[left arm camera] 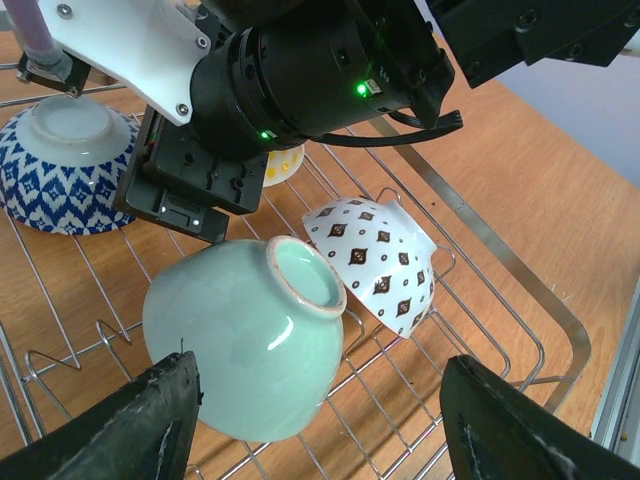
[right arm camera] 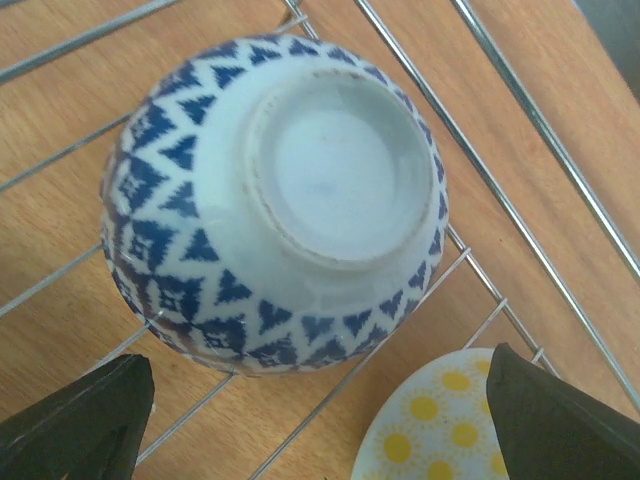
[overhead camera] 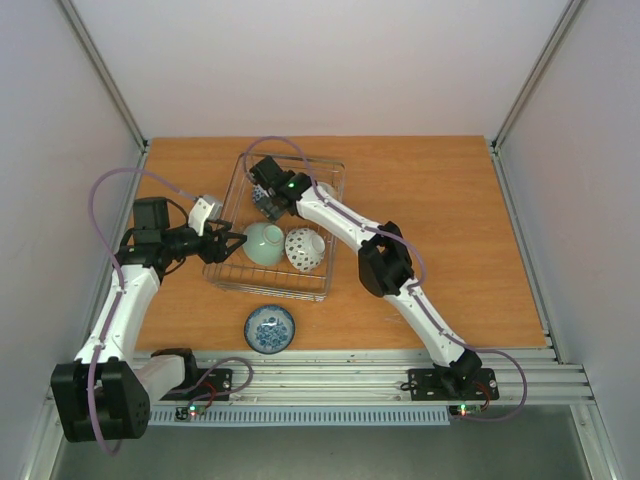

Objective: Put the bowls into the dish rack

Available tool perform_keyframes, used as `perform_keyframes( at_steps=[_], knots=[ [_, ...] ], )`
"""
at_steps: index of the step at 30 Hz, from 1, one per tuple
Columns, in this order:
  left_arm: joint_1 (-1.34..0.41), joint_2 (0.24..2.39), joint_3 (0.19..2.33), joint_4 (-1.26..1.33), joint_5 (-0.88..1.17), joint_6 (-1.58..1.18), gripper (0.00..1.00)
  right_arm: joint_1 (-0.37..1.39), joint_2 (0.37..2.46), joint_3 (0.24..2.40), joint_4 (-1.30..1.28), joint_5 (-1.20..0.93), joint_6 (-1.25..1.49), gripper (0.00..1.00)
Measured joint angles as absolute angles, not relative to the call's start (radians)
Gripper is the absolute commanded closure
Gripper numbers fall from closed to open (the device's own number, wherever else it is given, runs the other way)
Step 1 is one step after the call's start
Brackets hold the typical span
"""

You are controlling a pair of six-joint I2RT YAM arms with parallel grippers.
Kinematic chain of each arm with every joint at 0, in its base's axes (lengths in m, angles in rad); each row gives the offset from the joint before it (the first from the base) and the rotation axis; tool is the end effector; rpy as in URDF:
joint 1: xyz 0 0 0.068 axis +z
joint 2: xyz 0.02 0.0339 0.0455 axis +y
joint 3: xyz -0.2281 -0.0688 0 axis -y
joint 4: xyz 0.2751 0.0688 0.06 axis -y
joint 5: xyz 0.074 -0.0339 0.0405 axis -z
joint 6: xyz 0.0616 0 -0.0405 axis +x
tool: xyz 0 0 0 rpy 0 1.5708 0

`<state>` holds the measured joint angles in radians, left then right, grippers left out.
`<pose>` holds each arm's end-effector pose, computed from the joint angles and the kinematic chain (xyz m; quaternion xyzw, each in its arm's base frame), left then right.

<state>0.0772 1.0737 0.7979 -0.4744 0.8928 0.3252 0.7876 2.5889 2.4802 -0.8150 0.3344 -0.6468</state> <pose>0.2775 -0.0266 0.2200 0.2732 0.7995 -0.3160 0.4317 0.4192 0.3924 0.1576 -0.5746 0.7394 -0.1353 0.3238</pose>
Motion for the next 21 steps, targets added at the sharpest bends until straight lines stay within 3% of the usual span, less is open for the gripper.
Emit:
perform_keyframes(
  at_steps=[13,18,21],
  knots=[
    [0.077,1.073,0.798,-0.476,0.894,0.326,0.33,0.78,2.318,2.185,-0.713,0.222,-0.588,0.06],
    [0.077,1.073,0.798,-0.478,0.894,0.326,0.33,0.78,2.096,1.998,-0.623,0.159,-0.526,0.14],
    [0.077,1.073,0.798,-0.481,0.898,0.329,0.33,0.78,1.949,1.827,-0.568,0.113,-0.47,0.25]
  ],
)
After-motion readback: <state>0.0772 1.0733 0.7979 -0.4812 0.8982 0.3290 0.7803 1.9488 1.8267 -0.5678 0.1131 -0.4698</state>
